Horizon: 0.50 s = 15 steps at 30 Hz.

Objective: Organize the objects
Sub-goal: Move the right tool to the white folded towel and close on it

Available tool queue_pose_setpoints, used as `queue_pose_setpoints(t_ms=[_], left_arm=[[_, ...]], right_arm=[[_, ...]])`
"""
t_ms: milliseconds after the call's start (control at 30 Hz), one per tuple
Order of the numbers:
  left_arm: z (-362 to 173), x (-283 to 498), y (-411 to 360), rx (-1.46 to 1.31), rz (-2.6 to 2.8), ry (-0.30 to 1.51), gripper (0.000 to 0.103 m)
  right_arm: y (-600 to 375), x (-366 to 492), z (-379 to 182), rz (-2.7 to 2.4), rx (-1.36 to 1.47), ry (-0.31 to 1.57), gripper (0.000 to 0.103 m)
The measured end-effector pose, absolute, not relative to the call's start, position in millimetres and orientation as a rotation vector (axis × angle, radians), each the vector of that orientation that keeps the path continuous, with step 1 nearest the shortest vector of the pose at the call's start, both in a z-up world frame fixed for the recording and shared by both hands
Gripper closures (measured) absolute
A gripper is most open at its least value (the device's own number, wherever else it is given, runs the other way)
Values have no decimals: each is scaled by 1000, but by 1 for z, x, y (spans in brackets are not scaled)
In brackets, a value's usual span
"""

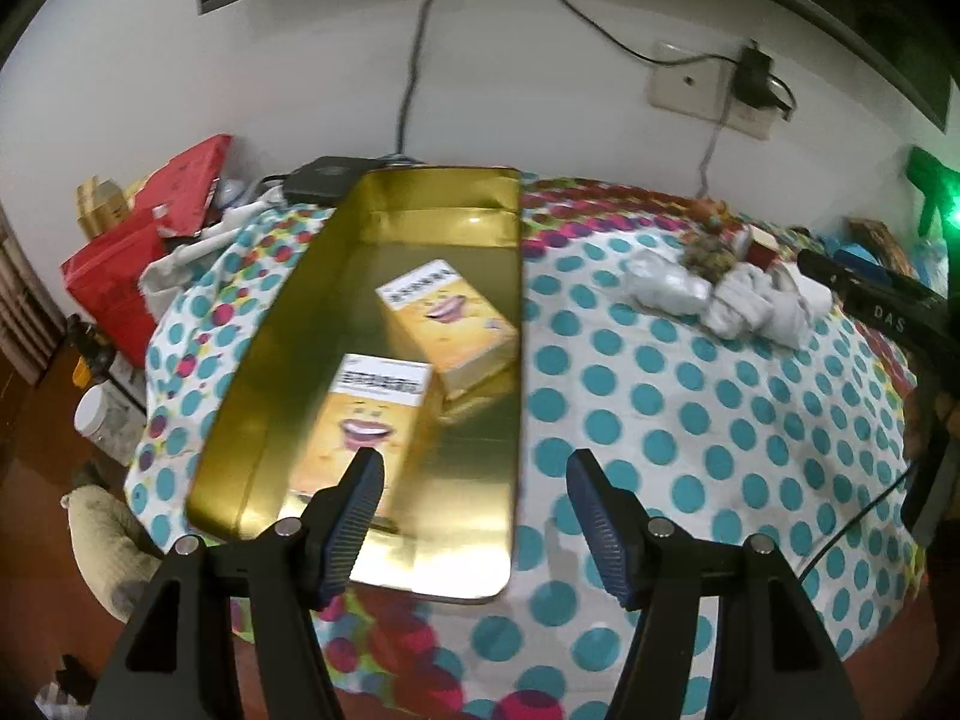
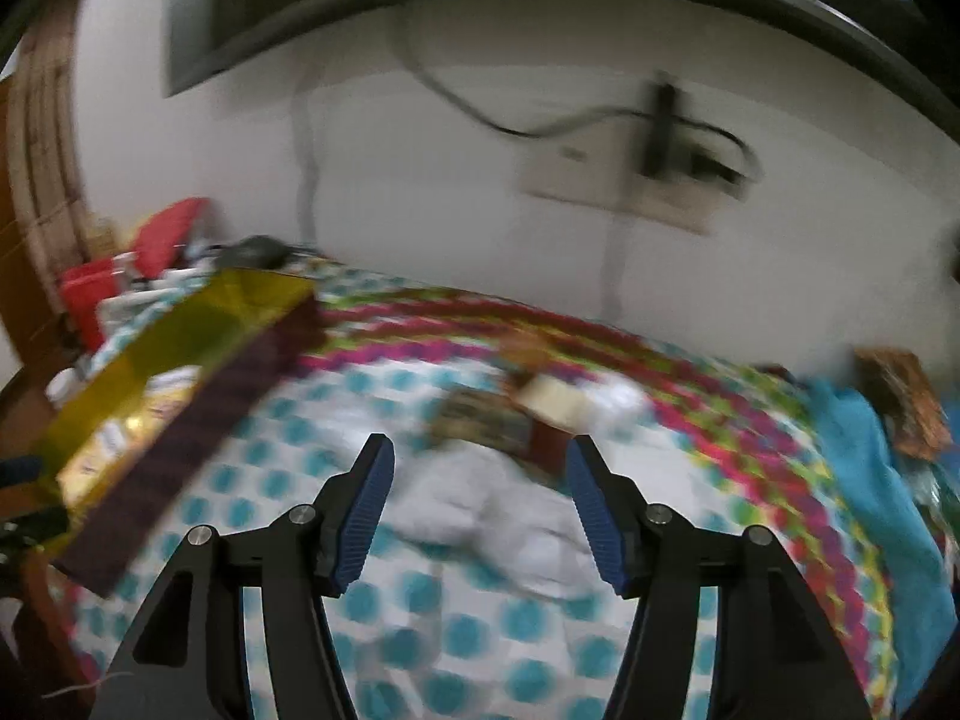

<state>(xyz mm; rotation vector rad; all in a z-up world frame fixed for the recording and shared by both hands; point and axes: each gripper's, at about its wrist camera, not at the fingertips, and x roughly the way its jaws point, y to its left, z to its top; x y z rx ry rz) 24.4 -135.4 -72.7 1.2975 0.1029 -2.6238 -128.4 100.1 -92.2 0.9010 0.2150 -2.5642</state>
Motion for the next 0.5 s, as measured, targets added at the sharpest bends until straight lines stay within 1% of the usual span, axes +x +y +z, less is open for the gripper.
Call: queue_pose_setpoints(t_ms=[133,367,500], left_arm=[[-79,19,-118,1337,-2634,69,38],[-88,9,-96,1385,-2631,7,37],[-92,1,-89,1384,-2599,-32,35]], right_arm=[[144,-148,-112,-2634,1001,159,45],[170,-172,-137,-2616,1101,64,45],[162,-180,-146,-2575,1110,46,39]])
